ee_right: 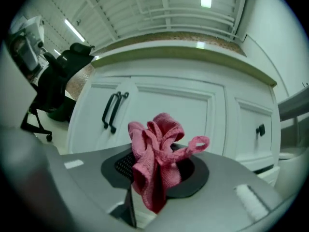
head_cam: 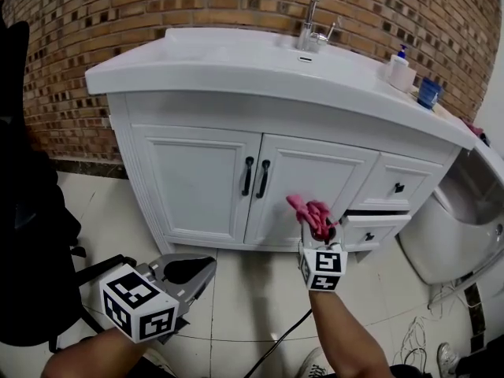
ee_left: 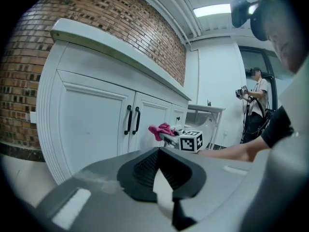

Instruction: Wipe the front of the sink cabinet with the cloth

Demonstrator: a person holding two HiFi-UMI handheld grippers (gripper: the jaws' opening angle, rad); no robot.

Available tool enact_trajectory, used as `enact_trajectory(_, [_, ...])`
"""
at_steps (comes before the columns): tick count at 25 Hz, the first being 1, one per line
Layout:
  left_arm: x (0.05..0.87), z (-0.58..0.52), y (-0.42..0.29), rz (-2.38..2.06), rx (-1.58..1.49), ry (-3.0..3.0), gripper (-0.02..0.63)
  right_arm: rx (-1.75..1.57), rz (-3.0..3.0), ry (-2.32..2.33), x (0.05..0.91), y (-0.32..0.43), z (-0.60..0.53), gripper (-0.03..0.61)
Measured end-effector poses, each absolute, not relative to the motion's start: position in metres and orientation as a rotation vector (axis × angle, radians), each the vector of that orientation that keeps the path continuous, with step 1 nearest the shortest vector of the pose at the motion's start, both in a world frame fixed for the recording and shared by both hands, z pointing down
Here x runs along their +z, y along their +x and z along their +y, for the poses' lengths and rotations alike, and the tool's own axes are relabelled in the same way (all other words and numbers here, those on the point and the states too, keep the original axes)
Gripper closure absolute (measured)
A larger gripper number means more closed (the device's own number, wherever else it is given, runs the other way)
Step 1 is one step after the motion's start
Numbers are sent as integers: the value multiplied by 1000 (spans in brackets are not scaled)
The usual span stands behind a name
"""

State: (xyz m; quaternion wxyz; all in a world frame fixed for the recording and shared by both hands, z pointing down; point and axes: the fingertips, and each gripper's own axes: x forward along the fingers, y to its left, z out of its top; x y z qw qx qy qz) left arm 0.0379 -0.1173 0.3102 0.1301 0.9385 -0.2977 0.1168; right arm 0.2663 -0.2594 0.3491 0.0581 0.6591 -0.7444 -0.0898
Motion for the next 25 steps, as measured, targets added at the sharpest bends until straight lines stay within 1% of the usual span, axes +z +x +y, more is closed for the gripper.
enact_trajectory(6, [306,-114,40,-847,320,2733,609,-563,-2353,2016,232,242,-250,436])
enact_trajectory(10, [305,-115,38,-868,327,2715,609,-711,-2321,1906,190,227,-255,436])
enact_trajectory(14, [310,-118,40,-862,329,2711,609,-827,-2154,1981,173,239,-262,436])
enact_trajectory(21, [316,-123,39,-865,348,2691,609,-759,-2144,2012,175,252,-288,431])
enact_trajectory(25, [317,-123,42,-847,345,2691,609,-795,-2153,1995,175,249,-293,431])
